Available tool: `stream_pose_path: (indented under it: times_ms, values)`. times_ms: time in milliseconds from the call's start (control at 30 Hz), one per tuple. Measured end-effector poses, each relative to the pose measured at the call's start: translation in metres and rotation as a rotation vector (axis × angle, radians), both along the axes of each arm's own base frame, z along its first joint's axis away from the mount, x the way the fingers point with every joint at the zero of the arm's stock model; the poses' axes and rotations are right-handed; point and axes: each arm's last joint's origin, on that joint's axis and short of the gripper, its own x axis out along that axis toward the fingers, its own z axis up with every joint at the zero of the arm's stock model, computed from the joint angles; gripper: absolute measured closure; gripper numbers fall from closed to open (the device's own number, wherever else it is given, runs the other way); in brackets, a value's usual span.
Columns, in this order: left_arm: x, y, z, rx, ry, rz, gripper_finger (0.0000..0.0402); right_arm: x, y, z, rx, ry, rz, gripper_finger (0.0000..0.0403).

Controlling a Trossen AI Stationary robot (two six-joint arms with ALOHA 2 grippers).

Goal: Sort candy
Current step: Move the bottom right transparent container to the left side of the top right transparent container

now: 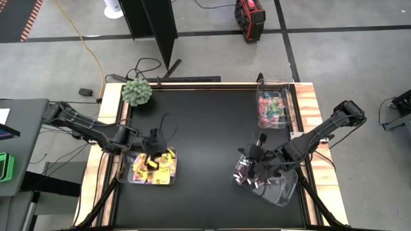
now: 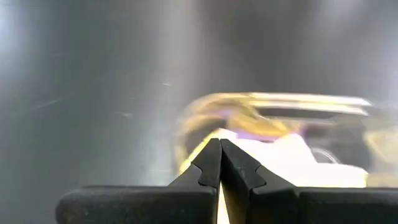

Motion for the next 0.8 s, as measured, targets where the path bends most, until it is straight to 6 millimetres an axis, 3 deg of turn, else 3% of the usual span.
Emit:
stream_pose_path:
  times_ms: [233,567,800]
  values:
    - [-0.007,-0.023,-0.005,-0.114,0.067,-0.092,0.0401,0.005,0.007,-0.005,0.008,-0.006,0.009,0.0399]
    - [-0.011,-0.025,-0.035,-0.128,0.369,0.080,0.0401,0.008,0.015,-0.017,0.034,0.061,0.067,0.0400]
    - [0.006,-0.034,-0.032,0.012,0.174,-0.029,0.0401,0.010,0.018,-0.017,0.004,0.060,0.103,0.0400]
